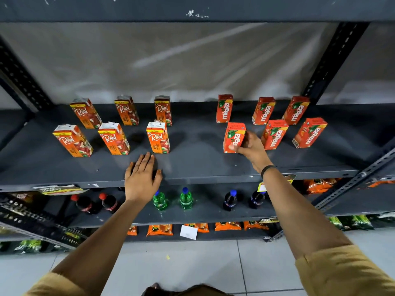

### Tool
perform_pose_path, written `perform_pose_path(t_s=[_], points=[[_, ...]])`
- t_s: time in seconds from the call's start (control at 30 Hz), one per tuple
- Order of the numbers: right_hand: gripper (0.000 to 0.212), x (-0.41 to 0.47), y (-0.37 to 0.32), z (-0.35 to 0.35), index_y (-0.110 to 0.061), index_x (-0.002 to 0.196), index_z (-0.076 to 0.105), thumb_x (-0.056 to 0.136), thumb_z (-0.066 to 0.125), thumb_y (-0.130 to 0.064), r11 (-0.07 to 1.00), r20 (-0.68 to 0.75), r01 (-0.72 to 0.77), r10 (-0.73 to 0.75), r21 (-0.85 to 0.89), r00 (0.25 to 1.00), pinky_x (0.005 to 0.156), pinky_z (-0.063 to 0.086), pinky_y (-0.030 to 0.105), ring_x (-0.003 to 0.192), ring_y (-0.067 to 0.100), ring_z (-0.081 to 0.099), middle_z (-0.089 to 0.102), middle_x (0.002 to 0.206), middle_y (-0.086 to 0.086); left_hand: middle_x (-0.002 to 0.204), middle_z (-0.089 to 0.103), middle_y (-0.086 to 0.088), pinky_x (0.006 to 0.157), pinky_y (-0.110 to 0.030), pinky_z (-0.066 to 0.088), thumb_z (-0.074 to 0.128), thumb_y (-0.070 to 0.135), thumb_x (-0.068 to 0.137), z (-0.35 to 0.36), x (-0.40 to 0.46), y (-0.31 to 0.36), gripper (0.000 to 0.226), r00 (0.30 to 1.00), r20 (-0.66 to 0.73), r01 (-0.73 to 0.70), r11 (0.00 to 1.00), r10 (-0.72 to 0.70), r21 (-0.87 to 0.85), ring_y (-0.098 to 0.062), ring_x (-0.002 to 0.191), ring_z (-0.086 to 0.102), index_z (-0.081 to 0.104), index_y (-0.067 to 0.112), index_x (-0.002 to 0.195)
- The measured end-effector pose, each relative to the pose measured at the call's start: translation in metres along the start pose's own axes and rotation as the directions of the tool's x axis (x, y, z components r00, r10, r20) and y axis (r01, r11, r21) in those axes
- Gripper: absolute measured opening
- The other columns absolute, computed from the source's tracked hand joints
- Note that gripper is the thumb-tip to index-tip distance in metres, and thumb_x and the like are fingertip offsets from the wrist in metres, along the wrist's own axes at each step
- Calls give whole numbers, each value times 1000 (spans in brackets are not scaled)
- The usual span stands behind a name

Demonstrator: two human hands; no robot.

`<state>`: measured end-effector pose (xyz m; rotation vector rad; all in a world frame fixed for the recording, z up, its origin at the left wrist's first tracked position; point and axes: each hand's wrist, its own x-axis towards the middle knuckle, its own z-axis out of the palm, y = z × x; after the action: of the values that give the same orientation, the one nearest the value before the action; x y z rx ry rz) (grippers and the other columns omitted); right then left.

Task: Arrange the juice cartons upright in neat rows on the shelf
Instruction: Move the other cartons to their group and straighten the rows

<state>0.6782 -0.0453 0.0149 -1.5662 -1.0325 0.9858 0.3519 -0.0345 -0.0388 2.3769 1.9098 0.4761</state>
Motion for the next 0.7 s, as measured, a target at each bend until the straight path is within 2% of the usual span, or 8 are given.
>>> perform_pose_path(t_s=[0.1, 0.17, 0.2, 0.27, 0.33, 0.4, 0.5, 0.7], points=[[73, -14, 18, 24, -6, 128, 48, 66, 82, -23, 997, -264, 83, -81, -1, 961, 100, 47, 39, 114, 23, 59, 61, 125, 14, 140, 51, -14, 112, -50, 30, 55, 35, 89, 0, 4, 13, 54, 978, -87, 167, 960, -190, -227, -31, 133, 42, 46, 8, 135], [87, -21, 27, 44, -14, 126, 51, 57, 77, -59, 985, -389, 70, -128, -159, 912, 96, 48, 46, 112, 25, 60, 65, 121, 9, 133, 57, -13, 107, -51, 33, 64, 36, 84, -3, 10, 25, 58, 930, -115, 287, 887, -348, -361, -33, 126, 48, 48, 7, 132], [90, -22, 27, 51, -16, 126, 50, 55, 73, -67, 965, -429, 35, -148, -261, 891, 95, 47, 49, 113, 28, 58, 65, 121, 8, 130, 59, -12, 106, -50, 32, 66, 39, 82, -5, 15, 30, 62, 899, -109, 348, 845, -424, -407, -34, 124, 49, 48, 8, 132], [86, -20, 24, 60, -16, 126, 50, 59, 71, -65, 926, -518, -77, -136, -370, 845, 98, 40, 49, 116, 32, 54, 64, 123, 8, 128, 61, -12, 103, -49, 33, 68, 44, 78, -9, 28, 37, 68, 857, -83, 424, 789, -508, -445, -35, 122, 49, 47, 8, 132], [76, -18, 19, 64, -15, 120, 53, 63, 70, -62, 912, -562, -148, -102, -382, 821, 98, 35, 48, 116, 32, 52, 66, 119, 7, 122, 63, -15, 99, -49, 37, 71, 44, 75, -11, 38, 43, 68, 870, -68, 409, 791, -489, -455, -37, 119, 51, 49, 7, 127], [63, -16, 18, 66, -13, 110, 56, 68, 69, -58, 900, -582, -170, -107, -401, 806, 98, 33, 46, 115, 31, 52, 68, 113, 7, 114, 67, -15, 96, -48, 40, 73, 44, 73, -10, 45, 49, 60, 885, -70, 382, 803, -461, -458, -37, 113, 54, 53, 6, 115], [50, -16, 18, 67, -13, 102, 57, 73, 68, -52, 888, -596, -180, -123, -423, 793, 96, 32, 44, 114, 30, 51, 69, 109, 6, 111, 68, -15, 95, -46, 40, 72, 41, 75, -10, 51, 56, 52, 852, -79, 427, 773, -518, -469, -36, 111, 55, 55, 5, 108], [49, -16, 15, 65, -15, 104, 58, 74, 67, -53, 886, -590, -186, -116, -425, 799, 95, 31, 43, 115, 28, 50, 69, 107, 6, 110, 67, -16, 94, -46, 40, 74, 41, 74, -10, 53, 62, 52, 822, -105, 458, 760, -559, -460, -36, 110, 56, 53, 5, 107]])
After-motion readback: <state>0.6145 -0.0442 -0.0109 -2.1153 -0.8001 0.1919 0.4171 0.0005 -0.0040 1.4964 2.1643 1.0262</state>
